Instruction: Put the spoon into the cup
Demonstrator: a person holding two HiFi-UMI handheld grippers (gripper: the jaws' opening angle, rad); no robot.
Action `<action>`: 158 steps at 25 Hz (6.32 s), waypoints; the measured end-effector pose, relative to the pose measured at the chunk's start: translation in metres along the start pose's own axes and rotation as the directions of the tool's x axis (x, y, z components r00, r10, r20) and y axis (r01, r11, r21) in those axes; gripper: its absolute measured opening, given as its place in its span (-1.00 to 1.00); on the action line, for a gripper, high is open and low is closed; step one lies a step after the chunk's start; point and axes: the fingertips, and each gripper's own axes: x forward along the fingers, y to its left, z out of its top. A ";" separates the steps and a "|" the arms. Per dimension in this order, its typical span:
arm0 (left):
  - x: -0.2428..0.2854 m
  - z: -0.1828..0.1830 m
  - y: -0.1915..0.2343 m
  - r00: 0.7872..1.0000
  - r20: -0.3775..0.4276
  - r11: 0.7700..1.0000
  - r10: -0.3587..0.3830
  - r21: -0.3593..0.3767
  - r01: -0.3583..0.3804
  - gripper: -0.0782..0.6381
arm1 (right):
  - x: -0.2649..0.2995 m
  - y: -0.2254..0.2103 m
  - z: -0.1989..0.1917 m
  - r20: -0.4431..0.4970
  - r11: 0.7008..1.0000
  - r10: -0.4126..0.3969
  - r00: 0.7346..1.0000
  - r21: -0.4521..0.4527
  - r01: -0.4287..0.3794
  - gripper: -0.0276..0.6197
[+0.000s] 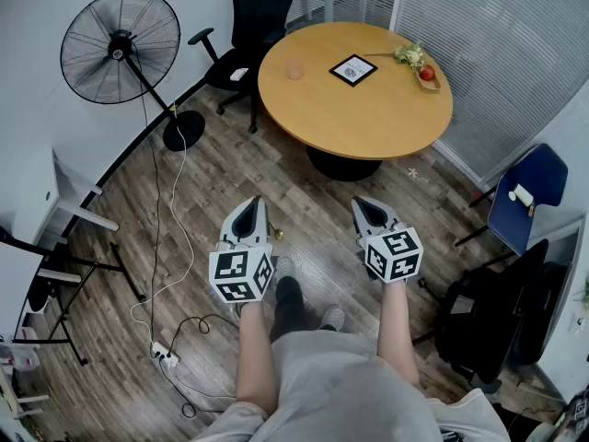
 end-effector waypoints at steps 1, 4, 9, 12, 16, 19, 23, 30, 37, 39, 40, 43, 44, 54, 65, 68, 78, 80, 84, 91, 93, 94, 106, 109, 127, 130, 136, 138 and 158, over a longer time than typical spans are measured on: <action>0.002 0.001 0.004 1.000 -0.001 1.000 0.002 0.014 -0.002 -0.76 | 0.004 0.003 0.002 0.001 1.000 0.005 1.000 -0.005 -0.005 -0.93; 0.009 0.007 0.014 1.000 0.007 0.999 -0.002 0.035 0.002 -0.76 | 0.019 0.010 0.008 0.002 1.000 0.021 1.000 -0.021 -0.021 -0.93; 0.029 0.021 0.032 0.999 0.027 0.999 -0.027 0.026 0.027 -0.76 | 0.048 0.016 0.012 -0.033 0.997 0.076 0.997 -0.023 -0.076 -0.93; 0.047 0.031 0.045 0.998 0.040 0.998 -0.051 0.024 0.050 -0.76 | 0.068 0.013 0.021 -0.020 0.995 0.098 0.995 0.001 -0.098 -0.93; 0.080 0.047 0.066 0.996 0.041 0.996 -0.075 0.048 0.073 -0.76 | 0.101 0.000 0.035 -0.009 0.997 0.079 0.997 0.022 -0.079 -0.93; 0.105 0.057 0.081 0.995 0.038 0.994 -0.094 0.051 0.092 -0.76 | 0.125 -0.009 0.046 -0.015 0.998 0.063 0.998 0.023 -0.062 -0.93; 0.136 0.065 0.099 0.991 0.036 0.991 -0.126 0.059 0.123 -0.76 | 0.152 -0.018 0.060 -0.014 0.999 0.032 0.999 0.023 -0.032 -0.93; 0.179 0.075 0.125 0.979 0.043 0.977 -0.200 0.077 0.196 -0.76 | 0.195 -0.019 0.073 -0.026 1.000 -0.011 1.000 0.019 0.012 -0.93; 0.202 0.083 0.164 0.962 0.046 0.960 -0.268 0.090 0.264 -0.76 | 0.236 0.002 0.077 -0.064 1.000 -0.005 0.998 0.014 0.006 -0.93; 0.204 0.081 0.176 0.960 0.047 0.959 -0.275 0.083 0.271 -0.76 | 0.242 0.007 0.076 -0.068 1.000 -0.004 0.998 0.012 0.005 -0.93; 0.204 0.079 0.182 0.960 0.047 0.959 -0.276 0.077 0.272 -0.76 | 0.244 0.007 0.075 -0.070 1.000 -0.003 0.998 0.014 0.004 -0.93; 0.204 0.072 0.196 0.960 0.040 0.960 -0.276 0.063 0.273 -0.76 | 0.248 0.006 0.068 -0.093 1.000 -0.011 0.996 0.021 0.013 -0.93; 0.204 0.070 0.200 0.961 0.038 0.960 -0.275 0.060 0.273 -0.76 | 0.250 0.005 0.066 -0.105 1.000 -0.014 0.994 0.023 0.016 -0.93; 0.210 0.073 0.240 0.971 0.055 0.972 -0.233 0.027 0.231 -0.76 | 0.278 -0.005 0.074 -0.124 1.000 0.006 0.992 0.012 -0.005 -0.93; 0.296 0.102 0.254 0.973 0.061 0.973 -0.223 0.076 0.218 -0.76 | 0.348 -0.059 0.097 -0.076 0.999 0.031 0.997 0.013 -0.030 -0.92; 0.340 0.114 0.246 0.967 0.041 0.964 -0.250 0.102 0.245 -0.76 | 0.369 -0.092 0.107 -0.094 1.000 0.009 0.996 0.005 -0.008 -0.92; 0.462 0.153 0.236 0.963 0.005 0.953 -0.271 0.139 0.268 -0.76 | 0.432 -0.189 0.165 -0.054 0.998 -0.025 0.998 0.055 0.028 -0.93; 0.483 0.160 0.235 0.962 0.003 0.952 -0.274 0.142 0.271 -0.76 | 0.445 -0.203 0.170 -0.065 0.998 -0.023 0.998 0.057 0.027 -0.92; 0.526 0.172 0.229 0.959 -0.002 0.948 -0.283 0.153 0.280 -0.76 | 0.465 -0.235 0.182 -0.067 0.997 -0.026 0.997 0.071 0.030 -0.92; 0.590 0.180 0.218 0.949 -0.032 0.933 -0.313 0.178 0.313 -0.76 | 0.491 -0.288 0.194 -0.046 0.991 -0.057 0.997 0.116 0.062 -0.93; 0.606 0.182 0.217 0.948 -0.038 0.931 -0.317 0.181 0.318 -0.76 | 0.499 -0.301 0.195 -0.052 0.990 -0.064 0.997 0.121 0.070 -0.92; 0.613 0.182 0.217 0.947 -0.038 0.930 -0.320 0.178 0.321 -0.76 | 0.502 -0.305 0.197 -0.055 0.990 -0.066 0.996 0.119 0.072 -0.92; 0.649 0.155 0.221 0.943 -0.058 0.931 -0.327 0.150 0.332 -0.76 | 0.522 -0.319 0.174 -0.064 0.987 -0.048 0.997 0.152 0.057 -0.92; 0.659 0.158 0.223 0.942 -0.060 0.929 -0.329 0.159 0.334 -0.76 | 0.531 -0.316 0.178 -0.063 0.987 -0.040 0.997 0.151 0.049 -0.92; 0.758 0.169 0.170 0.756 -0.172 0.703 -0.632 0.284 0.652 -0.76 | 0.576 -0.353 0.204 -0.027 0.948 -0.245 0.969 0.203 0.246 -0.93; 0.775 0.158 0.161 0.690 -0.214 0.623 -0.691 0.309 0.719 -0.76 | 0.587 -0.350 0.197 -0.045 0.933 -0.270 0.962 0.234 0.273 -0.93; 0.794 0.129 0.148 0.529 -0.241 0.483 -0.814 0.224 0.846 -0.76 | 0.593 -0.354 0.180 -0.066 0.879 -0.363 0.929 0.307 0.365 -0.92; 0.799 0.119 0.147 0.487 -0.243 0.444 -0.839 0.211 0.871 -0.76 | 0.594 -0.356 0.178 -0.068 0.861 -0.396 0.916 0.320 0.396 -0.92; 0.816 0.057 0.135 0.383 -0.253 0.387 -0.888 0.037 0.921 -0.76 | 0.583 -0.348 0.157 -0.113 0.812 -0.462 0.880 0.345 0.470 -0.92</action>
